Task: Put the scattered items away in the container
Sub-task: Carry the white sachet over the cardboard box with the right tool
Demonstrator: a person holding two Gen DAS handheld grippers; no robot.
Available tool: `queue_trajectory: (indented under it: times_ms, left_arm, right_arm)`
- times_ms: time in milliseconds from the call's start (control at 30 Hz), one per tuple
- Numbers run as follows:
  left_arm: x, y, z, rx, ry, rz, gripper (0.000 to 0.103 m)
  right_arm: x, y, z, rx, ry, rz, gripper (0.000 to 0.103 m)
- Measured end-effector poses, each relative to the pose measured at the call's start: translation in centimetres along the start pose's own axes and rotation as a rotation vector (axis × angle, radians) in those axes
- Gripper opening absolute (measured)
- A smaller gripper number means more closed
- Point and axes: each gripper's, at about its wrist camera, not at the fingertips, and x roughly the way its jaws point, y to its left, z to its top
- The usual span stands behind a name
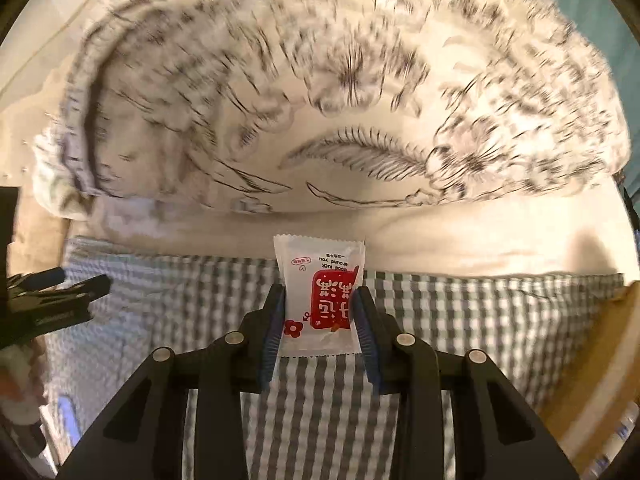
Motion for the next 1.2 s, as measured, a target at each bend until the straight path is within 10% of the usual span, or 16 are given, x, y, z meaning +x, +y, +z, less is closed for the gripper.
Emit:
queue_trajectory:
  times_ms: [533,933,1033,1067,1200]
  left_arm:
    - [-15.9,-9.2,-8.3,0.143,-0.159,-0.138,0.095]
    - [-20.4,-15.1,-14.3,0.203,-0.165,-0.186,0.095]
    - [-21.3,-15.4,-14.9,0.208,-0.179,-0.182,0.095]
    - [-21.6,-15.4,-15.0,0.207,-0.187,-0.181,0.095]
    - [-23.0,-15.3,-15.8,0.204,-0.245,-0.149,0.096]
  right_arm:
    - [-20.1,-4.8,-10.2,0.104,-0.166,-0.073,0.035]
    - [-23.6,-16.3,-17.1,0.237,-0.137,-0.219,0.035]
    - [-23.2,-18.6,-17.3,0.274,-0.125,-0.229,0.060]
    - [-23.2,-19.3,-17.3,0.292,-0.127,-0.249,0.084]
    - [-24.4,-20.5,-17.5,0.340,-0.163,-0.270,0.091]
